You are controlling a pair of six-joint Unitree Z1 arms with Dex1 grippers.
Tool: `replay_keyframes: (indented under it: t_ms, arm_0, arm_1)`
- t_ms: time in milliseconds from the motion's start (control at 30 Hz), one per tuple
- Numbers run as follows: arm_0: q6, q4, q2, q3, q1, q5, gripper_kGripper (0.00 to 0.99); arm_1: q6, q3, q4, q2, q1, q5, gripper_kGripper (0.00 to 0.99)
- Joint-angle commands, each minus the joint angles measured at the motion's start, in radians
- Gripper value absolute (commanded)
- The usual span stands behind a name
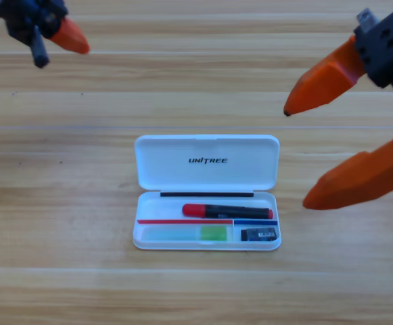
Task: Clean up eraser and pencils
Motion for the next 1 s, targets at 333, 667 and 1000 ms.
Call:
replay_keyframes:
  t_ms: [333,667,1000]
  arm_0:
    - [-0.026,-0.093,0.270,-0.001,0.017,-0.157,0.000]
    - [-0.015,-0.113,0.366,0.008,-0.010,-0.249,0.000]
    - [-0.008,-0.113,0.394,0.022,-0.075,-0.320,0.000]
  arm_1:
    - [0.021,0.075,-0.067,-0.034,-0.022,0.046,0.960]
    - [0.032,0.077,-0.067,-0.034,-0.019,0.058,0.960]
    - [0.039,0.078,-0.077,-0.021,-0.014,0.071,0.960]
